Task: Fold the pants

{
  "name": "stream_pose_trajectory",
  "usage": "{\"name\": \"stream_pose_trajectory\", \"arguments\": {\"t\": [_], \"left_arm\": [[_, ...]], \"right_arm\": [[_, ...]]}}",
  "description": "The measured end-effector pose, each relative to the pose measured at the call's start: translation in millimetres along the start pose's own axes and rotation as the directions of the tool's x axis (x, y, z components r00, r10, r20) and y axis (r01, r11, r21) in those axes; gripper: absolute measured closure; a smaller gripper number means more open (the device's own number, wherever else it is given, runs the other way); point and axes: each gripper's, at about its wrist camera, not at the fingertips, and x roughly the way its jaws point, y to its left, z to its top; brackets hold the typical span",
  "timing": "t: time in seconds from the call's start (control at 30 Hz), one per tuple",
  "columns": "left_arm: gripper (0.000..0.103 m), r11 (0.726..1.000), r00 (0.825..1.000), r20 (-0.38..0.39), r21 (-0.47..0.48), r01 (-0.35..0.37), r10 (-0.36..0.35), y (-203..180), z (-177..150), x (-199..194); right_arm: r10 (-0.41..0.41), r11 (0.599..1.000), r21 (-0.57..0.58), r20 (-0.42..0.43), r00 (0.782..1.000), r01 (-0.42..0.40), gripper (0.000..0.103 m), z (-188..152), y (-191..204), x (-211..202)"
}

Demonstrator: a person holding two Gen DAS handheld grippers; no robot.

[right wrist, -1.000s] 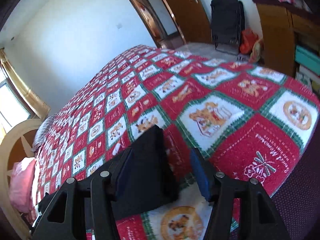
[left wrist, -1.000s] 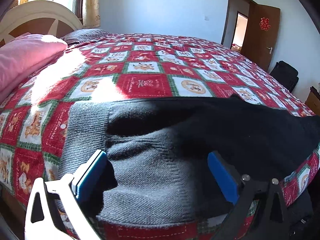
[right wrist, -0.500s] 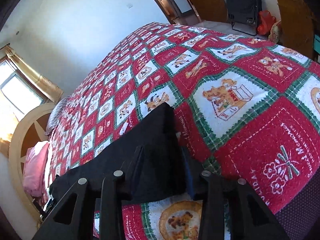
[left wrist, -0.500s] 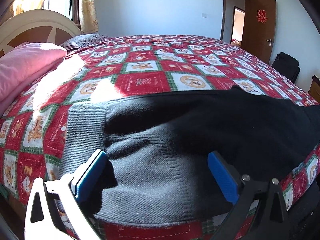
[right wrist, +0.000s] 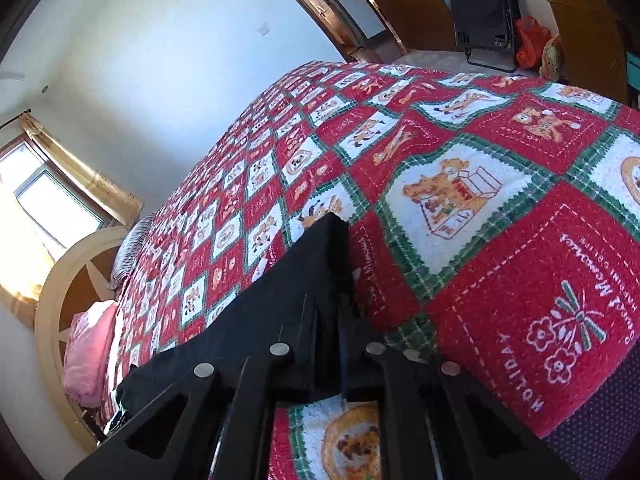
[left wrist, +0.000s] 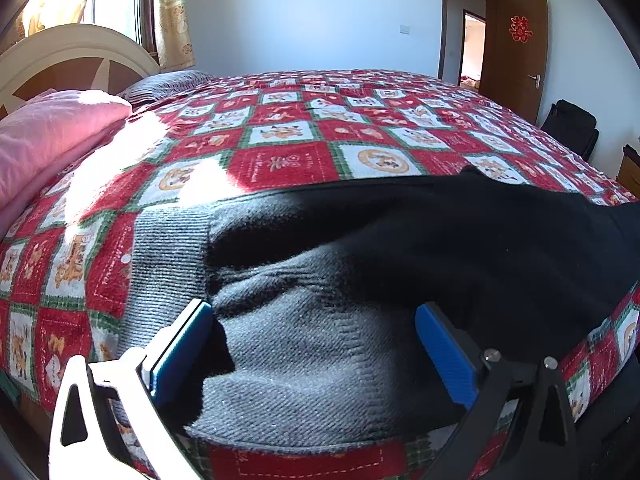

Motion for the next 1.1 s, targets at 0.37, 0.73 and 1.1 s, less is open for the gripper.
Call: {"name": "stream_pose_trajectory", "arguments": {"t": [0.37, 0.73, 1.1], "left_arm": [[0.0, 1.0, 1.0, 0.0, 0.0, 0.001, -0.001, 0, 0, 0], [0.0, 1.0, 1.0, 0.0, -0.001, 0.003, -0.003, 0, 0, 0], [0.0, 1.0, 1.0, -0.001, 0.0, 0.007, -0.007, -1, -1, -1]], "right_arm": [[0.008, 0.991, -0.131, 0.097, 0.995, 0.005, 0.095, -6, 68, -30], [0.051, 0.932, -0.364, 0.097, 0.994, -0.012, 0.096, -39, 166, -32], [0.063, 0.826, -0.561, -0.006, 0.998, -0.055, 0.096, -86, 245, 7]]}}
